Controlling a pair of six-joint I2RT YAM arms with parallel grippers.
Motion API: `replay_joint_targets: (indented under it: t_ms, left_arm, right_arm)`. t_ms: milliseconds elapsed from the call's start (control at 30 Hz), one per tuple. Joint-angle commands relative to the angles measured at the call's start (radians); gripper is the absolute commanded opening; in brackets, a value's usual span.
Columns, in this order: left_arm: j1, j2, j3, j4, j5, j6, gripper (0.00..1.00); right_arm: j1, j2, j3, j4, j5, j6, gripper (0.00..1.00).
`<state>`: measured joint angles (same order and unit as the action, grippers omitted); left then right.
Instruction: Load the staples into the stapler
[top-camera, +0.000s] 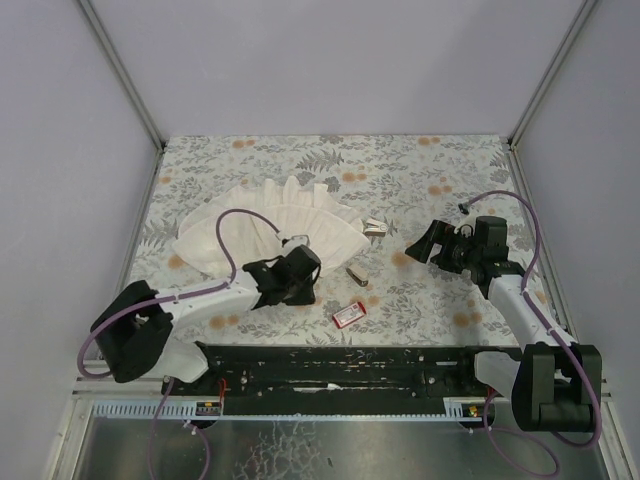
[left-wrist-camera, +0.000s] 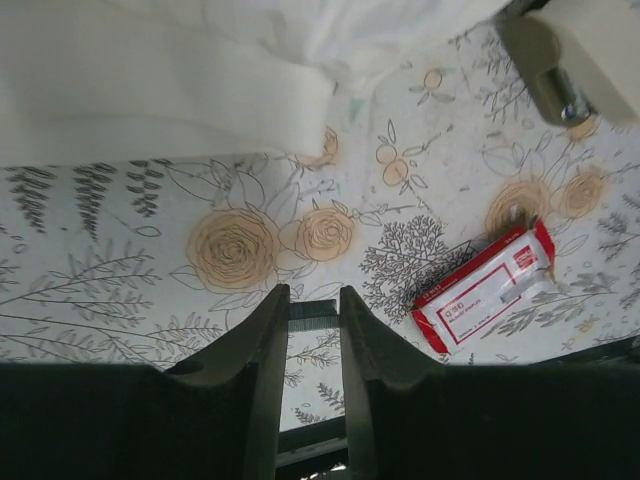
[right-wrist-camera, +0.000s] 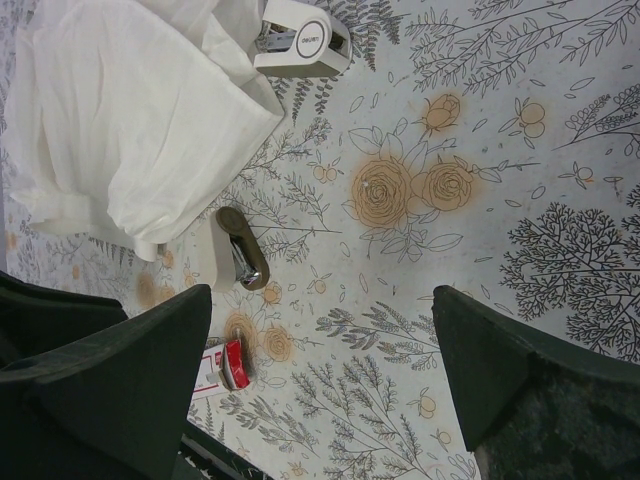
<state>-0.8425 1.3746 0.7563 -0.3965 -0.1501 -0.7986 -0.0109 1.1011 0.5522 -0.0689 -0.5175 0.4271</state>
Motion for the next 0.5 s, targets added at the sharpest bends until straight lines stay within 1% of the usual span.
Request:
replay_joint_targets:
  t_ms: [0, 167, 267, 333, 467]
  left_arm:
    - [-0.063, 0.075, 0.027, 0.003, -0.059, -0.029, 0.21]
    - [-0.102, 0.14, 0.062, -0.001, -0.052, -0.007, 0.21]
    - [-0.109, 0.155, 0.072, -0.003, -0.045, -0.004, 0.27]
    - [-0.109, 0.154, 0.081, -0.014, -0.05, -0.003, 0.36]
    - [-0.107, 0.142, 0.136, -0.076, -0.097, 0.027, 0.58]
  right_arm:
    - [0.006, -0.003, 0.011, 0.032, -0.025, 0.002, 0.97]
    - [0.006, -0.004, 0.005, 0.031, -0.025, 0.002, 0.97]
    - [0.006, -0.004, 0.002, 0.032, -0.026, 0.001, 0.97]
    - [0.006, 0.001, 0.002, 0.033, -0.028, 0.001, 0.97]
    - [0.006, 0.005, 0.003, 0.033, -0.029, -0.001, 0.97]
